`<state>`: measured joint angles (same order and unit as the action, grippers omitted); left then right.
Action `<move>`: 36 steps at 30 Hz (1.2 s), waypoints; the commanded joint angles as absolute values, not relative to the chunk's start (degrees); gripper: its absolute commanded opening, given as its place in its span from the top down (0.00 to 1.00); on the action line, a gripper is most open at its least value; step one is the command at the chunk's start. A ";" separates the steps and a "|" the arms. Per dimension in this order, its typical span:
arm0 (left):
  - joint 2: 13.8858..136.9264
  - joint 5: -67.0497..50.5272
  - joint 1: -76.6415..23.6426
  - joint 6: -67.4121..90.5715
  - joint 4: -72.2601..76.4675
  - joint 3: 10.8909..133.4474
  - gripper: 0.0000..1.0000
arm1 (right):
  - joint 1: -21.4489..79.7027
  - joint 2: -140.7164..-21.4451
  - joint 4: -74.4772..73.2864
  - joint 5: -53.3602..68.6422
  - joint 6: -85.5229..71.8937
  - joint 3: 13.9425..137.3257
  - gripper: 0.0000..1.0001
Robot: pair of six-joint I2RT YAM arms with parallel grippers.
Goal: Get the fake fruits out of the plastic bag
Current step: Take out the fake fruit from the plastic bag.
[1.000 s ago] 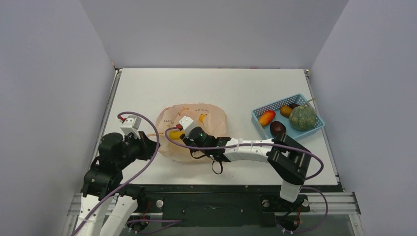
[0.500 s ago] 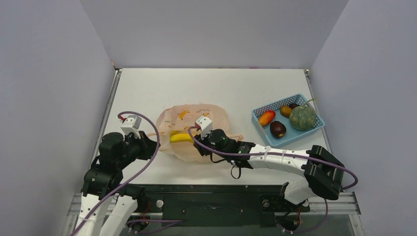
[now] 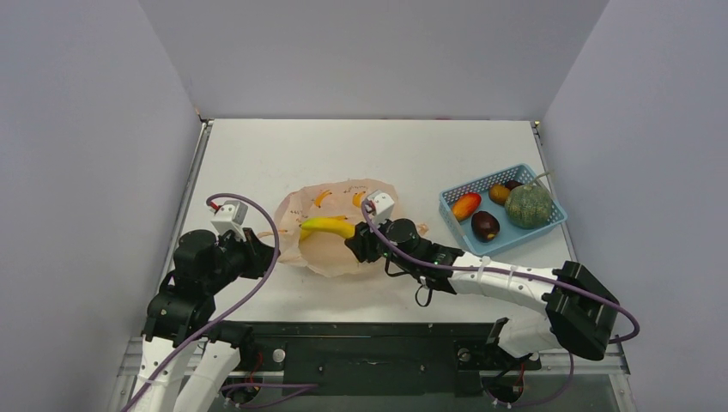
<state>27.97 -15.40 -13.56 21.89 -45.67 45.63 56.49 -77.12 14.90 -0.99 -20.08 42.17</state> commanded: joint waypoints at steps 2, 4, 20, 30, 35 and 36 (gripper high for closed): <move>27.40 -15.45 -13.80 22.06 -42.71 46.03 1.00 | 53.99 -72.80 18.30 -1.11 -21.84 41.24 1.00; 27.16 -15.36 -13.80 22.11 -42.71 46.05 1.00 | 52.75 -70.61 20.27 -0.59 -22.91 39.49 1.00; 29.84 -16.97 -13.71 21.55 -42.62 45.99 1.00 | 51.16 -71.06 33.18 12.49 -34.02 44.92 1.00; 28.47 -16.44 -13.93 21.73 -42.58 46.01 1.00 | 54.29 -77.24 17.29 -15.67 -15.90 58.13 1.00; 27.93 -16.44 -13.93 21.78 -42.51 45.97 1.00 | 54.37 -77.11 12.20 -22.55 -4.22 57.84 1.00; 27.89 -16.41 -13.91 21.79 -42.57 46.03 1.00 | 55.09 -77.51 10.72 -24.81 -2.33 57.70 1.00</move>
<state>28.25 -15.88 -13.58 21.85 -45.60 45.63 53.23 -76.71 15.51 -13.98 -13.98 56.58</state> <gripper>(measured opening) 0.004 0.336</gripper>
